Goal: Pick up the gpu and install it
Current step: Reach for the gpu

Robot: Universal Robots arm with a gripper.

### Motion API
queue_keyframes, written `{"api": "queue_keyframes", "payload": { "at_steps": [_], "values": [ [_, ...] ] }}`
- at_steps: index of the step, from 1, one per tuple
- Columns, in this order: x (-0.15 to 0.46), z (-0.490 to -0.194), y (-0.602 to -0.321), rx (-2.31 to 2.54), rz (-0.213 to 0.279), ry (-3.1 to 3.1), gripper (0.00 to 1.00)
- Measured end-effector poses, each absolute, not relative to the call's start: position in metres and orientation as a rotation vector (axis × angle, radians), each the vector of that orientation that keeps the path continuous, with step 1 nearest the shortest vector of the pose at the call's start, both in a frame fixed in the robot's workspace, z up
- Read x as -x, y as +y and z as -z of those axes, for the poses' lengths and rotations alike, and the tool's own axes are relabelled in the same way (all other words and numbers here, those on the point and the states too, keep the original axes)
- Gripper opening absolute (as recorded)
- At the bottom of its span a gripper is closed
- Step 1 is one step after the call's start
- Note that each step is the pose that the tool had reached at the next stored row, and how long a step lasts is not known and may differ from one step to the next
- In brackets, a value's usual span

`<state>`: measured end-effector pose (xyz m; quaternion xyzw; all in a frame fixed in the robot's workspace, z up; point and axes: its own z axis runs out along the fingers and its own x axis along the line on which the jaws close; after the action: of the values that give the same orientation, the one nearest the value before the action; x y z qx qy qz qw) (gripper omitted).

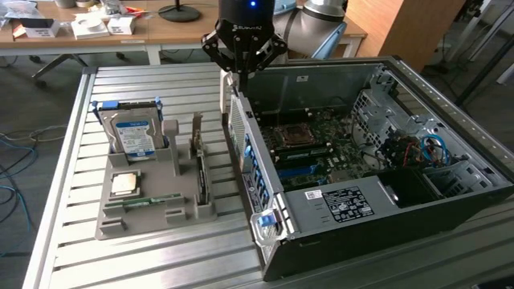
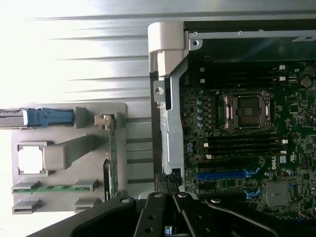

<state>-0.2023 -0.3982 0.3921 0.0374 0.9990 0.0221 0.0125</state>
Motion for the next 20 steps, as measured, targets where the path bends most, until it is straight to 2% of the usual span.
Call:
{"api": "queue_keyframes", "payload": {
  "at_steps": [20],
  "values": [
    [0.245,-0.392,-0.397,-0.116,-0.068,3.114,0.11]
  ]
}}
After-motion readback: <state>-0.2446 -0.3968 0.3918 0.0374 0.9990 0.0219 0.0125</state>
